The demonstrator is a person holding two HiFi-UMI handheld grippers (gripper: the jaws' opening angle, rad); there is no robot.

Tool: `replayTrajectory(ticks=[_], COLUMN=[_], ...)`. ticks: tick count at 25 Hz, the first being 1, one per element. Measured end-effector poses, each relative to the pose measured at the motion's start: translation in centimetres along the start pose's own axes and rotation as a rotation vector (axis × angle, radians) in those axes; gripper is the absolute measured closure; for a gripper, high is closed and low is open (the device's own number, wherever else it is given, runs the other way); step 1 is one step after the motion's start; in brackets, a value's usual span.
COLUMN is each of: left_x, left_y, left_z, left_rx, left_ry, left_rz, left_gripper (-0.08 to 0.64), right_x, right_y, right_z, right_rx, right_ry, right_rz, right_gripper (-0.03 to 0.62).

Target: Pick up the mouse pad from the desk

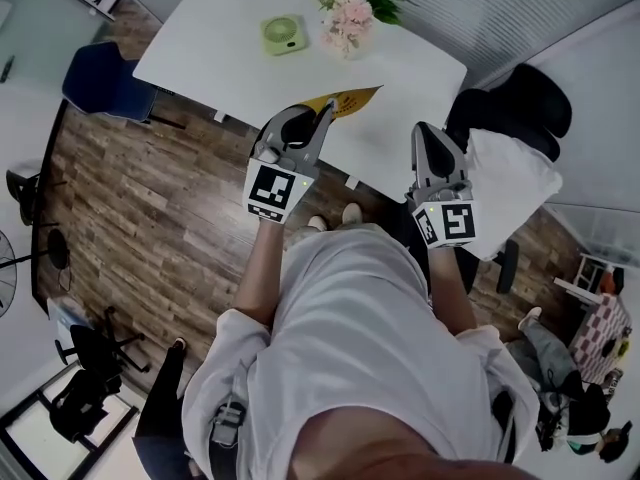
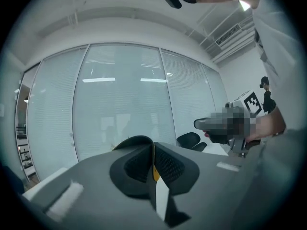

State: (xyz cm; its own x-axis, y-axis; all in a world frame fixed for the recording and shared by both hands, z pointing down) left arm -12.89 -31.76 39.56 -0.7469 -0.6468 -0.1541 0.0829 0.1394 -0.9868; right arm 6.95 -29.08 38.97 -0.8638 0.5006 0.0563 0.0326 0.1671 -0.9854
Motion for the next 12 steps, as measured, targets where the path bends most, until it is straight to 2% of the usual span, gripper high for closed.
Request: replayTrajectory(ticks=[7,10,12], left_x=[0.9,0.9,0.7], left_y=[5.9,7.6,7.9], left_z=[-1.4,-2.5,-3.0], left_rx=[-0.085,-0.146,-0.128], left_ry=[0.086,0.150,0.170], left_rz=[0.074,0.038,0.042], left_gripper=[0.557,0.557,0.557], right_x=[0.6,1.6,2.5], right_y=[4.9,6.4,6.5], right_z=[2.7,3.6,3.8], right_rx=[-0.110,-0.115,-0.102], right_ry=[-0.002,0.048,0.097], right_rz=[0.030,0.010,-0.017], right_gripper=[0.595,0.595,0.595])
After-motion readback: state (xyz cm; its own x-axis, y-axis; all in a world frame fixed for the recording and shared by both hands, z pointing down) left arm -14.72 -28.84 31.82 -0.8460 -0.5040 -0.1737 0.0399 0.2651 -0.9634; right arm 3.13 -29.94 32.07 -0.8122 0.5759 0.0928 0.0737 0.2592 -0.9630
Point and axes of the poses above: the fingertips, and each gripper's own axes: z forward along the fingers, x to its left, y out of its top, the point moved 5 cm from there along -z, backward along the fingers, and after that the axes turned 8 degrees about -x, right-handed, at the moved point
